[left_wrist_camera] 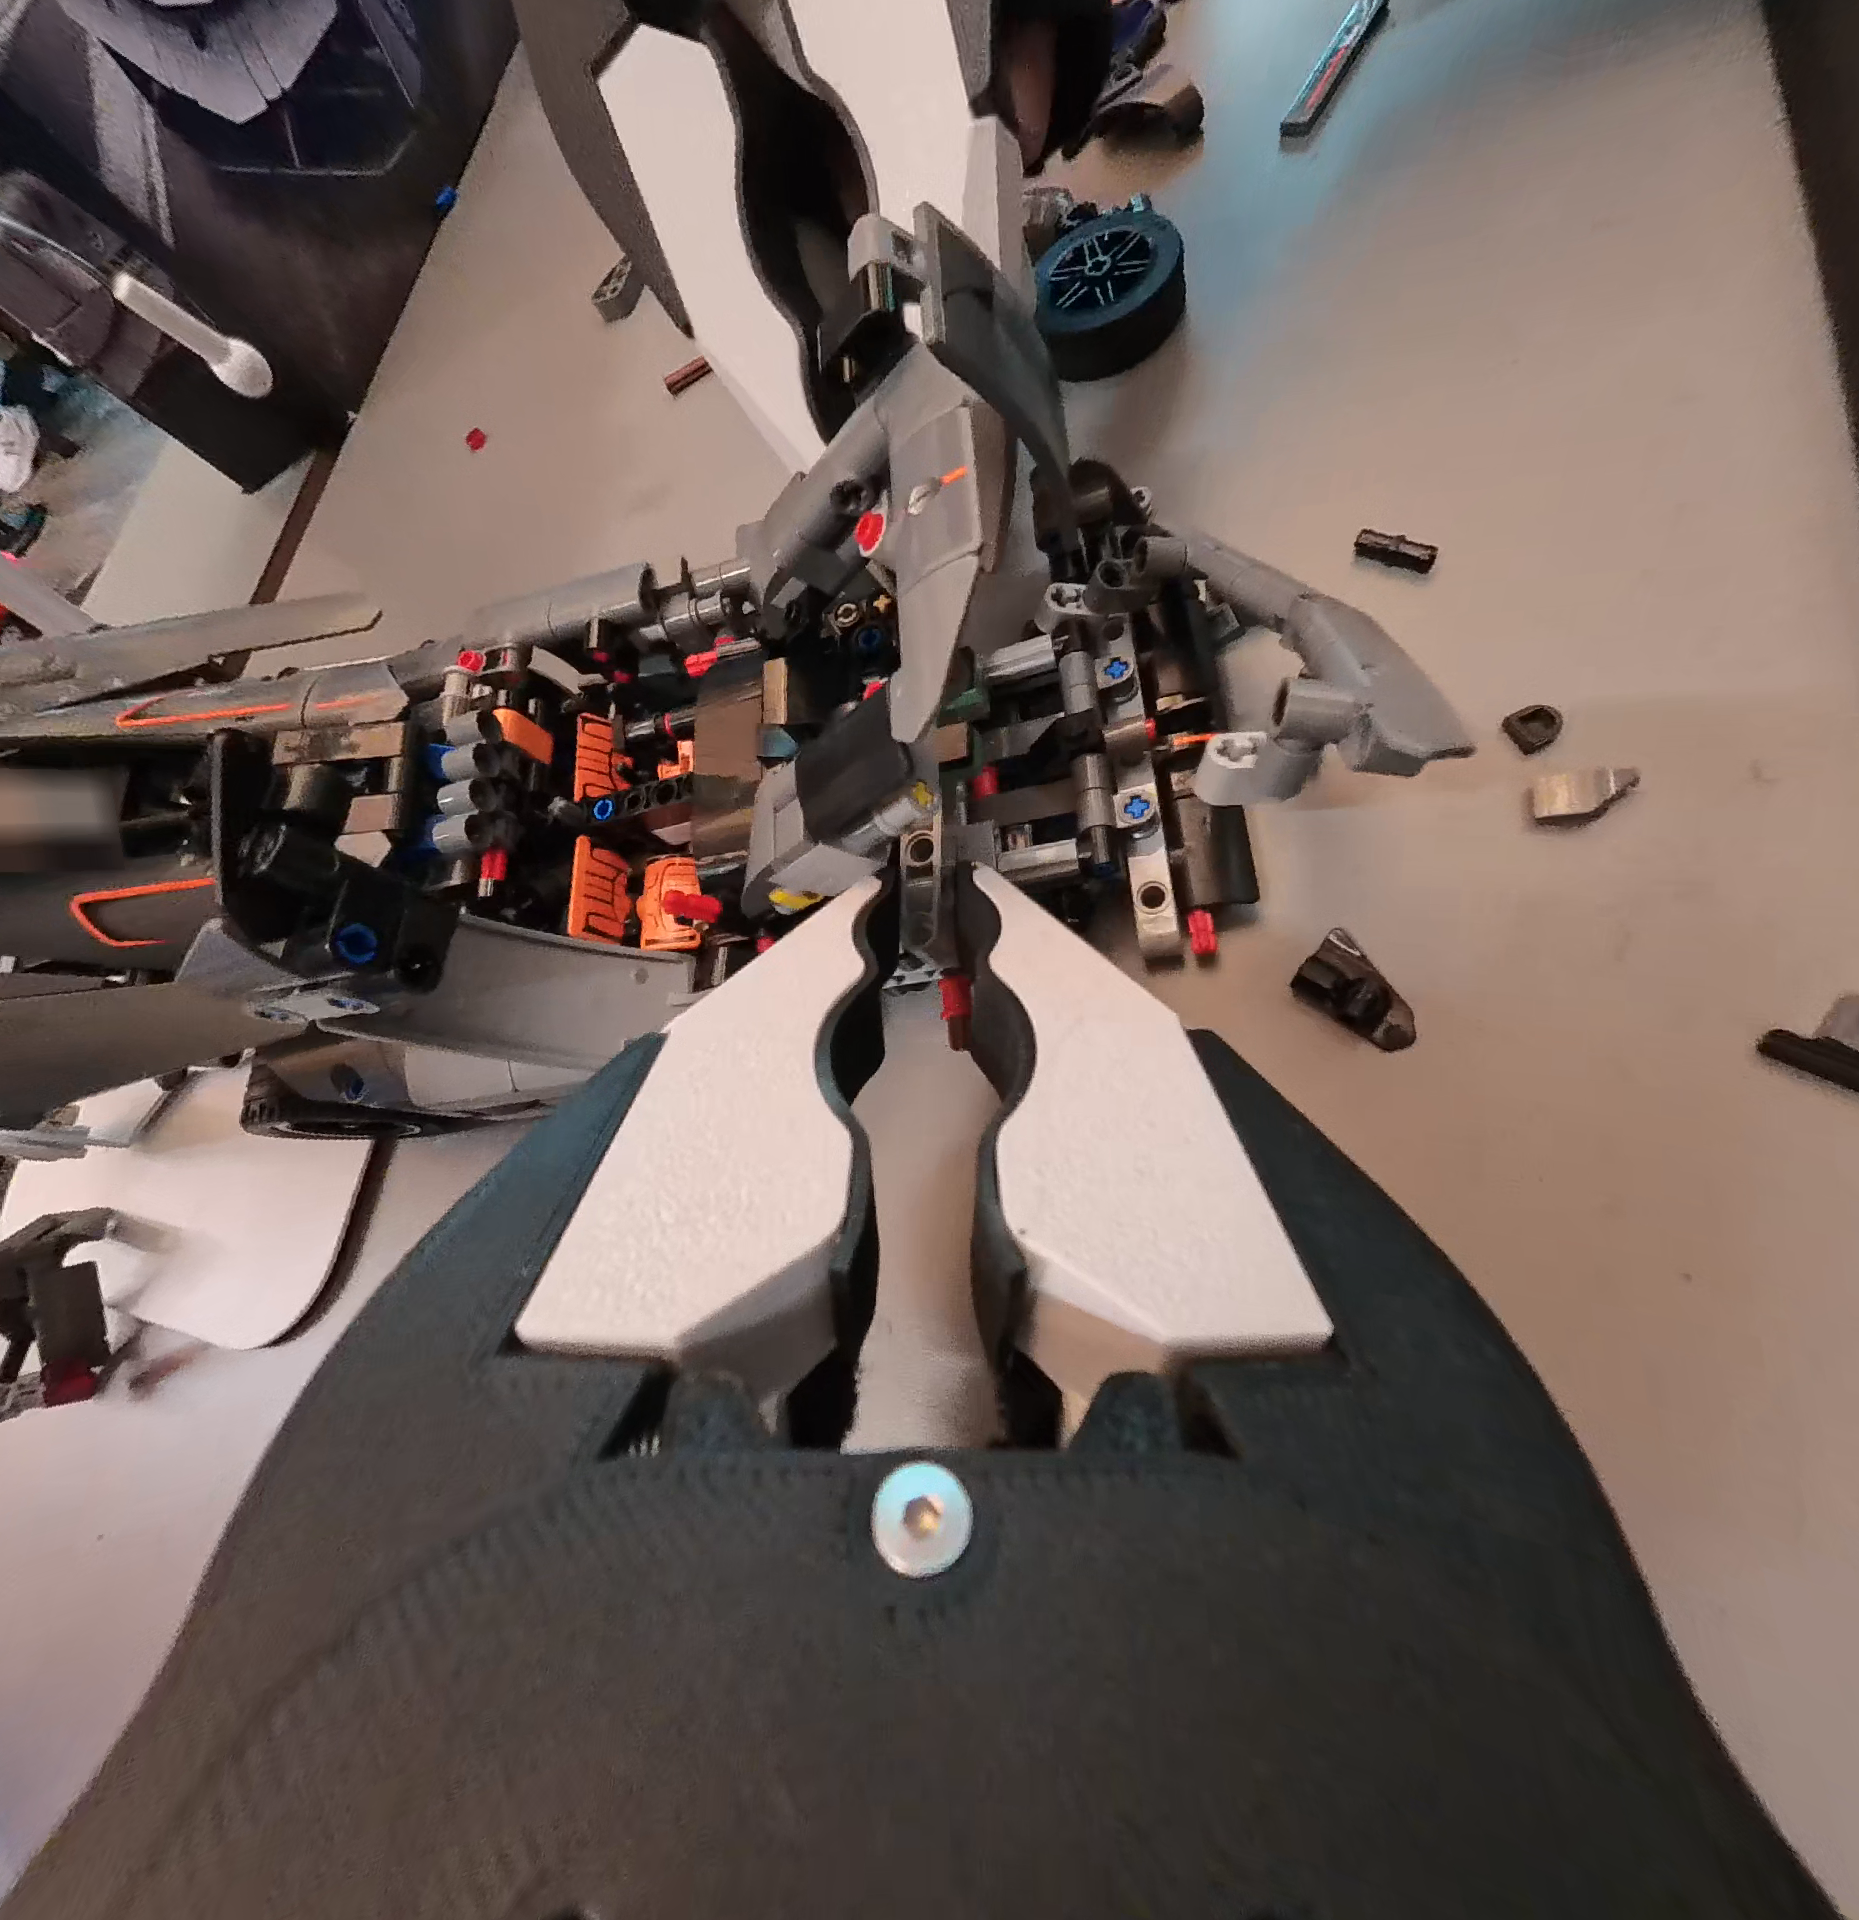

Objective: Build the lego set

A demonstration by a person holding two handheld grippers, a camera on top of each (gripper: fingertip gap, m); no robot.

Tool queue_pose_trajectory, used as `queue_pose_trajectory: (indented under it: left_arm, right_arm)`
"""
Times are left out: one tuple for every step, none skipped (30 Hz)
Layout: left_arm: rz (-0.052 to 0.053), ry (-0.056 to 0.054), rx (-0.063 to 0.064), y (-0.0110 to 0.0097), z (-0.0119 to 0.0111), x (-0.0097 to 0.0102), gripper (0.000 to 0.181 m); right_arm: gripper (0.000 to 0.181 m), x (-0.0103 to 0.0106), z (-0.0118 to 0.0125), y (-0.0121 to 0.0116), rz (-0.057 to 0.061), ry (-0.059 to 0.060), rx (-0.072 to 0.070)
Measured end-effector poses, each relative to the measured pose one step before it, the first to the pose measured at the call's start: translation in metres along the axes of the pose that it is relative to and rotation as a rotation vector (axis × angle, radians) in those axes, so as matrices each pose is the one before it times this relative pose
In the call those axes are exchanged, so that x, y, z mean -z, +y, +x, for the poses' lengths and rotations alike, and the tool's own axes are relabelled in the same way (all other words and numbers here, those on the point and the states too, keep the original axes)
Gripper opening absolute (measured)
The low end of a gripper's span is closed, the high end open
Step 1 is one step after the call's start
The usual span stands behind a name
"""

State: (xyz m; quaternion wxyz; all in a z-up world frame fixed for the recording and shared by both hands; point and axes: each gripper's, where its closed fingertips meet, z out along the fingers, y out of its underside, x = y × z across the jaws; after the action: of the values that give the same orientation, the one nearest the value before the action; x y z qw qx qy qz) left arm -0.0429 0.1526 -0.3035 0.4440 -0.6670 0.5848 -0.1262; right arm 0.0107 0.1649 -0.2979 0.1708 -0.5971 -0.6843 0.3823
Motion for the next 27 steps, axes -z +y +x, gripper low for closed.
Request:
queue_pose_trajectory:
  left_arm:
    - [0.0037, 0.0058, 0.0054, -0.00007, 0.00079, -0.00027, 0.007]
    - [0.0057, -0.0014, -0.0017, -0.00042, -0.00006, 0.00007, 0.007]
    - [0.0009, -0.0003, -0.0023, -0.00007, 0.00009, 0.00001, 0.007]
    - [0.0029, 0.0075, 0.0022, -0.00056, 0.00123, -0.00004, 0.007]
    - [0.0053, 0.0009, -0.0010, -0.00081, 0.00032, 0.00023, 0.007]
    - [-0.0013, -0.0034, -0.0041, 0.00012, -0.00028, -0.00023, 0.007]
    - [-0.0037, 0.0011, -0.0013, 0.00073, 0.00034, -0.00070, 0.007]
    - [-0.0007, -0.0011, -0.0004, 0.00067, -0.00008, -0.00073, 0.007]
    - [0.0039, -0.0025, -0.0007, -0.00025, -0.00047, -0.00029, 0.007]
    - [-0.0001, -0.0024, 0.0003, -0.00009, -0.00038, -0.00035, 0.007]
    - [-0.0018, -0.0067, -0.0044, -0.00010, -0.00063, -0.00030, 0.007]
    - [-0.0025, -0.0123, -0.0105, -0.00016, -0.00093, -0.00003, 0.007]
    - [-0.0034, -0.0064, -0.0137, -0.00013, 0.00008, -0.00013, 0.007]
    - [-0.0042, -0.0026, -0.0094, 0.00016, 0.00035, -0.00003, 0.007]
    - [-0.0038, -0.0019, -0.0045, 0.00020, -0.00011, 0.00035, 0.007]
    - [0.0004, -0.0009, -0.0039, 0.00006, -0.00016, 0.00083, 0.007]
    - [0.0032, 0.0044, 0.0007, -0.00012, -0.00003, 0.00095, 0.008]
    - [-0.0028, 0.0029, 0.0039, 0.00094, -0.00076, 0.00113, 0.010]
    - [-0.0054, -0.0001, 0.0058, 0.00136, -0.00155, 0.00121, 0.013]
    - [-0.0005, 0.0089, 0.0047, 0.00099, 0.00024, 0.00064, 0.014]
    - [0.0008, 0.0130, 0.0032, 0.00088, 0.00147, -0.00023, 0.014]
    - [-0.0060, 0.0091, -0.0047, 0.00159, 0.00162, -0.00078, 0.012]
    - [-0.0081, -0.0015, -0.0118, 0.00143, 0.00041, -0.00051, 0.011]
    - [0.0009, -0.0070, -0.0125, -0.00030, -0.00052, 0.00060, 0.009]
    - [0.0021, 0.0004, -0.0052, -0.00069, 0.00027, 0.00062, 0.007]
    - [0.0040, 0.0126, -0.0018, -0.00064, 0.00223, -0.00013, 0.006]
    - [-0.0007, 0.0025, -0.0025, 0.00036, 0.00082, -0.00074, 0.007]
  right_arm:
    - [0.004, 0.00062, 0.00116, -0.00091, 0.0063, 0.0052, -0.0008]
    - [0.004, 0.00078, 0.00090, -0.00109, 0.0074, 0.0039, 0.0007]
    - [0.004, 0.00071, -0.00017, -0.00068, 0.0050, -0.0025, -0.0015]
    - [0.004, 0.00040, -0.00038, 0.00011, 0.0001, -0.0034, -0.0028]
    - [0.004, -0.00022, 0.00000, 0.00081, -0.0041, 0.0020, 0.0025]
    - [0.004, -0.00081, -0.00013, 0.00118, -0.0070, 0.0022, 0.0055]
    - [0.004, -0.00063, 0.00003, 0.00095, -0.0071, 0.0019, 0.0034]
    - [0.004, -0.00021, 0.00085, 0.00046, -0.0032, 0.0052, 0.0013]
    - [0.004, 0.00063, 0.00137, -0.00034, 0.0018, 0.0072, 0.0012]
    - [0.004, 0.00079, 0.00091, -0.00066, 0.0040, 0.0061, 0.0025]
    - [0.004, 0.00097, 0.00115, -0.00085, 0.0042, 0.0092, 0.0049]
    - [0.004, 0.00074, 0.00150, -0.00062, 0.0016, 0.0112, 0.0039]
    - [0.004, 0.00022, 0.00088, 0.00007, -0.0016, 0.0063, 0.0019]
    - [0.004, -0.00014, 0.00057, 0.00031, -0.0017, 0.0042, 0.0017]
    - [0.004, -0.00043, 0.00078, 0.00059, -0.0025, 0.0043, 0.0003]
    - [0.004, -0.00032, 0.00042, 0.00129, -0.0055, 0.0016, -0.0012]
    - [0.004, 0.00018, 0.00012, 0.00067, -0.0017, -0.0003, -0.0003]
    - [0.004, 0.00073, 0.00024, -0.00008, 0.0024, 0.0013, 0.0000]
    - [0.004, 0.00065, 0.00046, 0.00023, -0.0007, 0.0028, 0.0003]
    - [0.004, 0.00047, 0.00043, 0.00060, -0.0023, 0.0026, 0.0006]
    - [0.004, 0.00021, 0.00024, 0.00023, -0.0007, 0.0015, -0.0003]
    - [0.004, -0.00010, 0.00007, 0.00027, -0.0014, 0.0001, 0.0000]
    - [0.004, -0.00019, -0.00006, 0.00058, -0.0041, 0.0004, 0.0010]
    - [0.004, -0.00014, 0.00011, 0.00042, -0.0030, 0.0020, 0.0009]
    - [0.004, 0.00003, 0.00036, -0.00008, -0.0004, 0.0025, 0.0001]
    - [0.004, 0.00012, 0.00023, -0.00006, -0.0001, 0.0010, -0.0012]
    - [0.004, 0.00039, -0.00001, 0.00027, -0.0009, -0.0004, -0.0012]
